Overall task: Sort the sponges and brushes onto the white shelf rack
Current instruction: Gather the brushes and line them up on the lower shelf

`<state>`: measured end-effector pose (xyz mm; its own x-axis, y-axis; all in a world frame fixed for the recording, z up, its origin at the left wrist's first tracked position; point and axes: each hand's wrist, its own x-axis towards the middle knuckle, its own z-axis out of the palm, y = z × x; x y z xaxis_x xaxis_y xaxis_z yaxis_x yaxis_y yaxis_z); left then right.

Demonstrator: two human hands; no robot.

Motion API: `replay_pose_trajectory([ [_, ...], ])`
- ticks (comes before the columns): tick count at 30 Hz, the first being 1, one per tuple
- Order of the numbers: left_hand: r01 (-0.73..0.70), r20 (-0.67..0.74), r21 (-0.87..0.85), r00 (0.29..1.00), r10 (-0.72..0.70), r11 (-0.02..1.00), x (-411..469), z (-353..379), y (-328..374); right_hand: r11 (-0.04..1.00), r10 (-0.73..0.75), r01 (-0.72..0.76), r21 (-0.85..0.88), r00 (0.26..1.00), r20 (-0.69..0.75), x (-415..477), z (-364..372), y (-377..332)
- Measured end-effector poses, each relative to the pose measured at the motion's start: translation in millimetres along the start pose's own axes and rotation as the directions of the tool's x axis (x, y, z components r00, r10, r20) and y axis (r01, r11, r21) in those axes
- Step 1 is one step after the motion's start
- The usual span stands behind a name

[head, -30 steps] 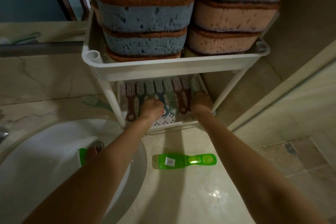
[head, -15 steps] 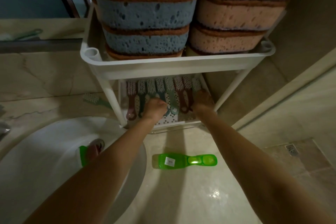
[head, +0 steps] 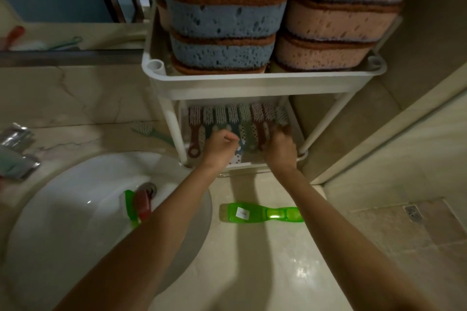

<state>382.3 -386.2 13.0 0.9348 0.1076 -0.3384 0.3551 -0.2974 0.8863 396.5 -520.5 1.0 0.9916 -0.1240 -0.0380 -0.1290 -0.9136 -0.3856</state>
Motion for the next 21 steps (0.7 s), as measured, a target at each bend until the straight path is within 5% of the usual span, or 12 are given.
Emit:
replay_pose_trajectory([
  [3, -0.033, -0.052, -0.043, 0.998, 0.030, 0.999, -30, -11, 0, 0.970, -0.054, 0.093, 0.226, 0.983, -0.174, -33, 11, -13],
  [8, 0.051, -0.192, -0.093, 0.979, -0.068, 0.994, -81, -45, -34, 0.874, -0.183, 0.261, 0.410, 0.958, -0.220, -90, 41, -40],
  [11, 0.139, -0.315, -0.157, 0.931, -0.183, 0.978, -106, -74, -71, 0.806, -0.385, 0.366, 0.465, 0.921, -0.057, -118, 64, -61],
  [14, 0.209, -0.407, -0.223, 0.868, -0.286, 0.952, -128, -107, -106, 0.785, -0.561, 0.443, 0.434, 0.804, 0.195, -132, 87, -86],
  [17, 0.270, -0.454, -0.267, 0.811, -0.368, 0.925, -140, -137, -132, 0.803, -0.590, 0.474, 0.362, 0.720, 0.365, -128, 100, -116],
  [21, 0.345, -0.451, -0.282, 0.775, -0.442, 0.895, -127, -168, -155, 0.858, -0.514, 0.437, 0.270, 0.733, 0.445, -105, 118, -153],
])
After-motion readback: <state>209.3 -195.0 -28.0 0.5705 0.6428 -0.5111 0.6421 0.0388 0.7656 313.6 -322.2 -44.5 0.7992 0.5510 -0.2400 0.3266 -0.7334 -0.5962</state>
